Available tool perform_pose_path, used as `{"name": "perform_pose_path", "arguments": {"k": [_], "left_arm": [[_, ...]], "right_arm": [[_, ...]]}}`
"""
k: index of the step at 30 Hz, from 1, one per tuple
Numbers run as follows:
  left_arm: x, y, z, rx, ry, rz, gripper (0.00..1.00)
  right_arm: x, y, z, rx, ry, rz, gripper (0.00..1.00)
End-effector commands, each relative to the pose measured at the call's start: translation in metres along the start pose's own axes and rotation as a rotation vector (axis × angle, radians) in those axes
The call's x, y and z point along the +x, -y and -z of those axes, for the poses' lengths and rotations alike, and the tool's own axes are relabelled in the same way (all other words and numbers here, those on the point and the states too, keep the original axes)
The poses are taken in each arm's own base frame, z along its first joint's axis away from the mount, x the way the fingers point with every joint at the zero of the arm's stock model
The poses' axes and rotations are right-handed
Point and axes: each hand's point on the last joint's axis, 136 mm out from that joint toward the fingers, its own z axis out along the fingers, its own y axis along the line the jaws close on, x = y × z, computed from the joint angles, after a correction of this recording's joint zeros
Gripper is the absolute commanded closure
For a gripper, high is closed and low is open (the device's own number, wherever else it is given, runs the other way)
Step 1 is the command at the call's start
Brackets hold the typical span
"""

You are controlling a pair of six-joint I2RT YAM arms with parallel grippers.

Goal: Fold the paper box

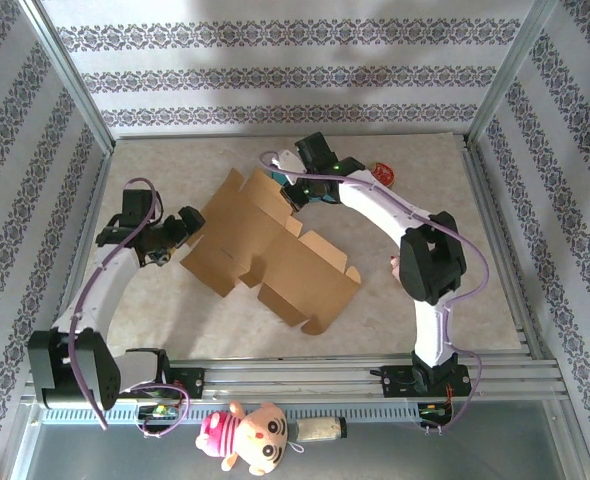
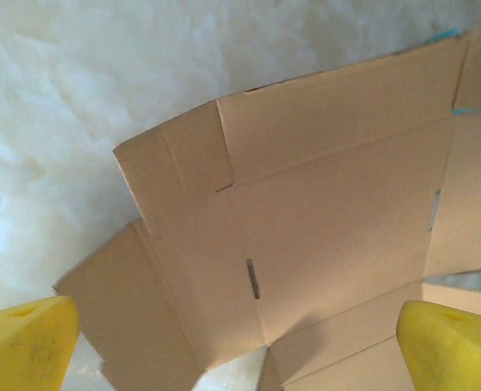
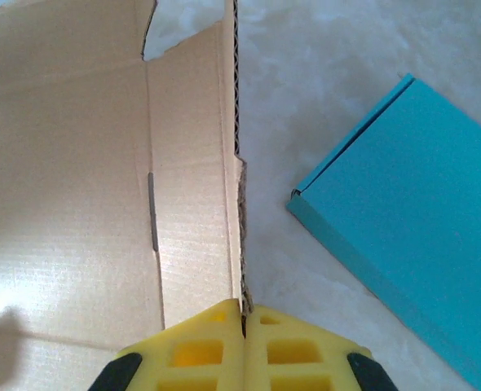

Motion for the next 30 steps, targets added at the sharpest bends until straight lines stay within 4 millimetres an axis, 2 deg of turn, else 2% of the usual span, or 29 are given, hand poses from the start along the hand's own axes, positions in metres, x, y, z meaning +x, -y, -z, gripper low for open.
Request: {"name": "perform_pose_path", "arguments": {"k": [1, 4, 7, 9, 14, 18, 22, 25, 26, 28, 30], "left_arm": [[-0.028, 0.012, -0.008, 0.125, 0.007, -0.006, 0.01], [-0.035, 0.012, -0.025, 0.156, -0.02, -0.017, 0.05], [-0.044, -0.009, -0.044, 0.065, -0.015, -0.02, 0.08], [-0.046, -0.007, -0.056, 0.09, -0.027, -0.023, 0.12], [-0.051, -0.001, -0.08, 0.16, -0.049, -0.015, 0.43], [-0.062, 0.018, -0.084, 0.284, 0.002, -0.033, 0.77], [-0.072, 0.046, -0.076, 0.436, 0.061, -0.121, 0.93], [-0.073, 0.081, -0.056, 0.605, 0.141, -0.288, 0.99], [-0.071, 0.091, -0.048, 0.637, 0.176, -0.358, 1.0], [-0.06, 0.117, -0.032, 0.698, 0.254, -0.562, 1.0], [-0.046, 0.139, -0.022, 0.731, 0.283, -0.726, 1.0]], "right_arm": [[-0.008, 0.007, -0.001, 0.008, 0.091, -0.085, 0.96], [-0.001, 0.007, -0.003, -0.005, 0.078, -0.095, 0.96], [0.0, 0.008, -0.004, -0.022, 0.078, -0.104, 0.95], [-0.001, 0.01, -0.004, -0.027, 0.084, -0.112, 0.95], [-0.004, 0.016, -0.005, -0.043, 0.092, -0.135, 0.95], [-0.005, 0.015, -0.005, -0.057, 0.094, -0.139, 0.95], [-0.007, 0.014, 0.002, -0.065, 0.102, -0.14, 0.92], [-0.012, 0.019, 0.022, -0.052, 0.131, -0.163, 0.78], [-0.013, 0.02, 0.029, -0.047, 0.142, -0.169, 0.71], [-0.02, 0.024, 0.053, -0.028, 0.187, -0.17, 0.49], [-0.027, 0.026, 0.077, 0.005, 0.237, -0.15, 0.36]]}}
